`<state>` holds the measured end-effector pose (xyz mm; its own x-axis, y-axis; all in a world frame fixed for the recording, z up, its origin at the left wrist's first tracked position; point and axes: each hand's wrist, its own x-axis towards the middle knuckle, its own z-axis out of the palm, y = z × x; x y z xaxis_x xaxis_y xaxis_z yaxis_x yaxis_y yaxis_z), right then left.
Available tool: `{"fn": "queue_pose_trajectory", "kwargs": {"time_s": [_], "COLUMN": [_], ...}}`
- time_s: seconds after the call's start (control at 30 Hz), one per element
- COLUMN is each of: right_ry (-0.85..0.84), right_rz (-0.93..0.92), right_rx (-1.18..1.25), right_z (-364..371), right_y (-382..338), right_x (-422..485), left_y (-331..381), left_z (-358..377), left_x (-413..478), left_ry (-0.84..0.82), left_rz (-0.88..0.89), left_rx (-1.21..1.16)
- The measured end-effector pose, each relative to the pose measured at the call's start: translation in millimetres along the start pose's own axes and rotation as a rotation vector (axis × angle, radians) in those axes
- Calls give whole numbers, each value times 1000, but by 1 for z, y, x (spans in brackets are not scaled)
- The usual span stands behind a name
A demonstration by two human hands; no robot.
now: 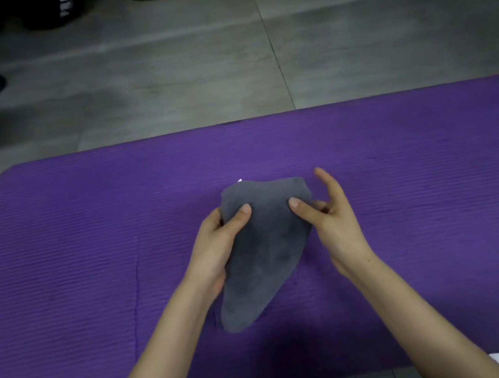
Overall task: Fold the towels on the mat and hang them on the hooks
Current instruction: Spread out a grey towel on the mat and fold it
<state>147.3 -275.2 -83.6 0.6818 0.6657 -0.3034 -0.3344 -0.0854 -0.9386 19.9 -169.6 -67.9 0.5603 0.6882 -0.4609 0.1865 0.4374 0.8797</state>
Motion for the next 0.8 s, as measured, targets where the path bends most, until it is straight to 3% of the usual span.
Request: {"fn": "queue_pose_trajectory", "kwargs": {"time_s": [0.07,0.17,0.27,0.33,0.43,0.53,0.67,0.8], "right_ry": [-85,-288,-451,-455,-466,-550,-631,-635], "right_rz": [-90,-256,-335,-390,-424,-334,-279,-203], "right_rx": [-52,-361,-732,-970,-1050,-981,-847,-700], "right_z": [1,-6,-16,-17,-17,-18,-22,-44], "right_y": [-8,-18,-27,-30,-32,-28,-30,-40], "right_x": [-1,6,24,38,61,89,111,108], "left_y": [2,7,16,21,15,9,9,16], "left_z": [-6,-20,-33,-34,-35,-32,-17,10], "left_x": [-2,-1,6,16,41,68,77,70], "left_ry": [37,33,-102,-34,146,197,-62,-58], "left_rz": [83,211,358,436,632,648,395,395], "left_rx": [69,128,596,962,1261,1212,844,828]}}
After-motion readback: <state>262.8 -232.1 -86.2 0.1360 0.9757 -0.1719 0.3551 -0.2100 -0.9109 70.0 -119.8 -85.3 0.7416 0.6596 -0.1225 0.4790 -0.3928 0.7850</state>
